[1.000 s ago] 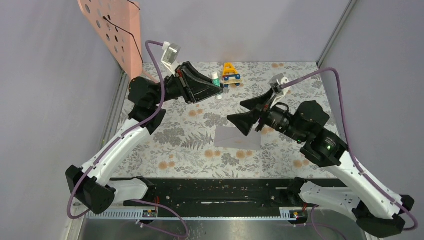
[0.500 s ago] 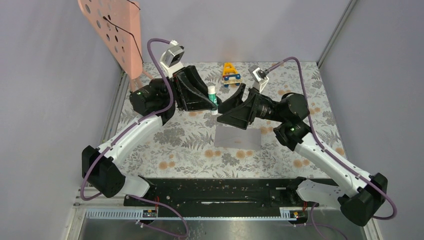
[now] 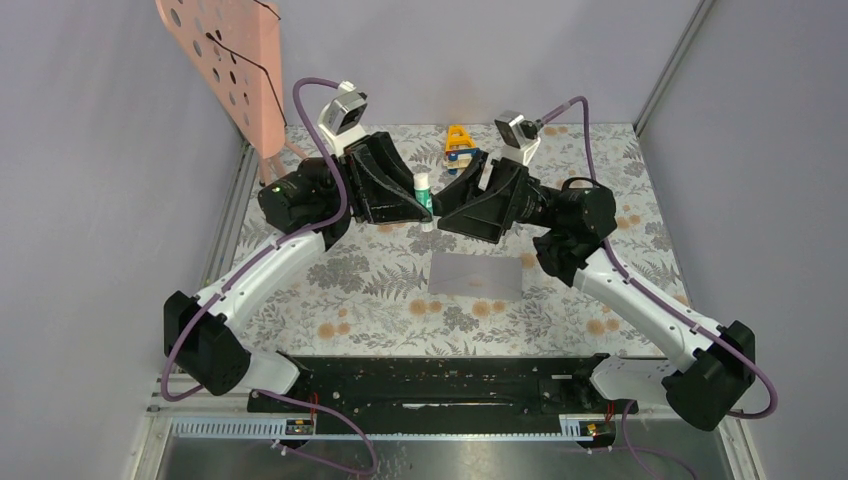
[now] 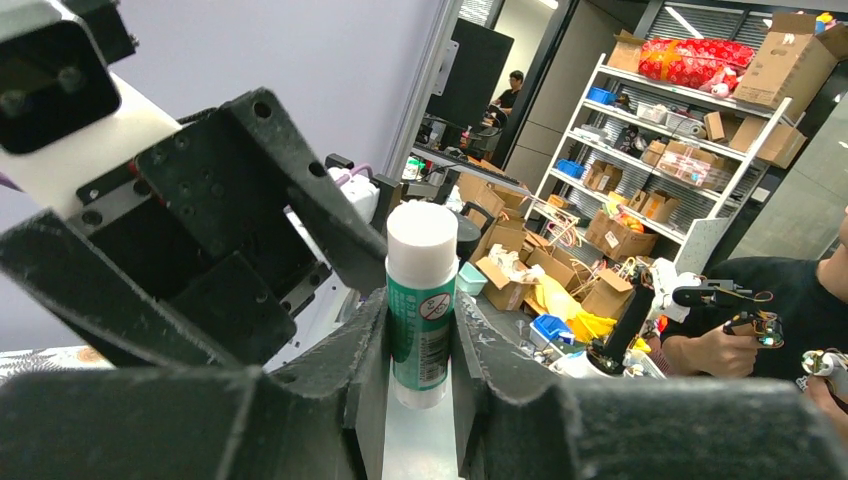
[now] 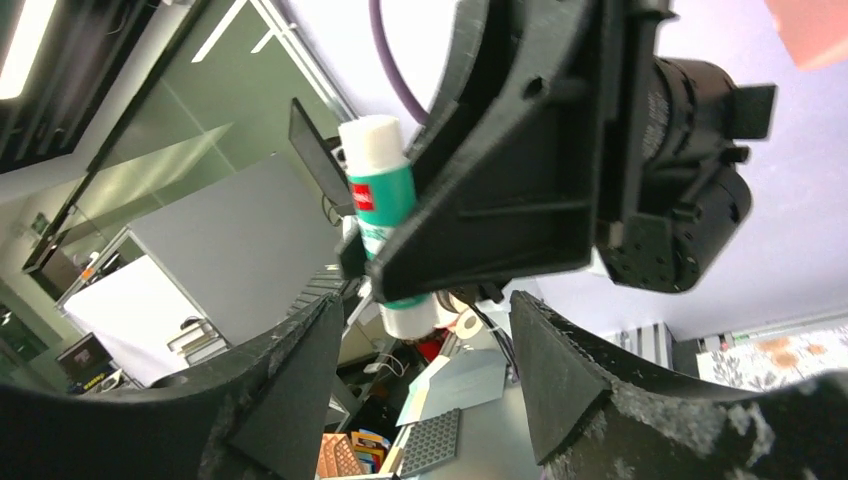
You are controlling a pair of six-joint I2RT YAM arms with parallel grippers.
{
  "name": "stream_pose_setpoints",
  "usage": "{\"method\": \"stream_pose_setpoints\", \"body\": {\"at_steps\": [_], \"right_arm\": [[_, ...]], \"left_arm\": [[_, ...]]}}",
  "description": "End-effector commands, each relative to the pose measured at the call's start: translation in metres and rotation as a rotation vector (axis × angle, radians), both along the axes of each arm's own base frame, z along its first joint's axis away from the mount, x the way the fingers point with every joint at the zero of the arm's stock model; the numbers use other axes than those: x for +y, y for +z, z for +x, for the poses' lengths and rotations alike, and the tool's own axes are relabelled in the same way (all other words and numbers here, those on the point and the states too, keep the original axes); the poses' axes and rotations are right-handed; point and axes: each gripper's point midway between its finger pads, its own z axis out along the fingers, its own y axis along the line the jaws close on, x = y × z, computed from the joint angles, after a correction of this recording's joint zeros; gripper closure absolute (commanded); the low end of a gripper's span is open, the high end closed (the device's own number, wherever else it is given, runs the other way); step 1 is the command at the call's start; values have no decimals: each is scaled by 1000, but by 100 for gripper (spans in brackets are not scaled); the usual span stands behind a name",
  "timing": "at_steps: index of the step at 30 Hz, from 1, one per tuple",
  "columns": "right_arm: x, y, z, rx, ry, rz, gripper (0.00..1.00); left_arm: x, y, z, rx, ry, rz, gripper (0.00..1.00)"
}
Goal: Place the letter into the envelope and seal it
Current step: Screw the solid glue.
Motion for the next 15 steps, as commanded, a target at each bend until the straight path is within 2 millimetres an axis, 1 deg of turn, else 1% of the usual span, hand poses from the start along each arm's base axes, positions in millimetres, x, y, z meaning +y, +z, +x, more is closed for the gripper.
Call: {"method": "stream_pose_setpoints", "body": {"at_steps": [1,2,5,7,15], "right_arm": [[-12,34,-22,-108,57,86,32],[-11,34,-22,-108,65,84,33],[-8,35,-26,-112,89,78,40],[-6,34,-30,-123,106,75,42],[-1,32,-39,-141,147,54,44]], "left_arm": [[6,10,-9,-63,-3,-52,100],[6,10,-8,-60,-2,-52,100],[5,11,-7,-53,1,-59,100],[5,12,-7,-52,2,-61,100],[4,14,-3,-37,3,-69,100]]}}
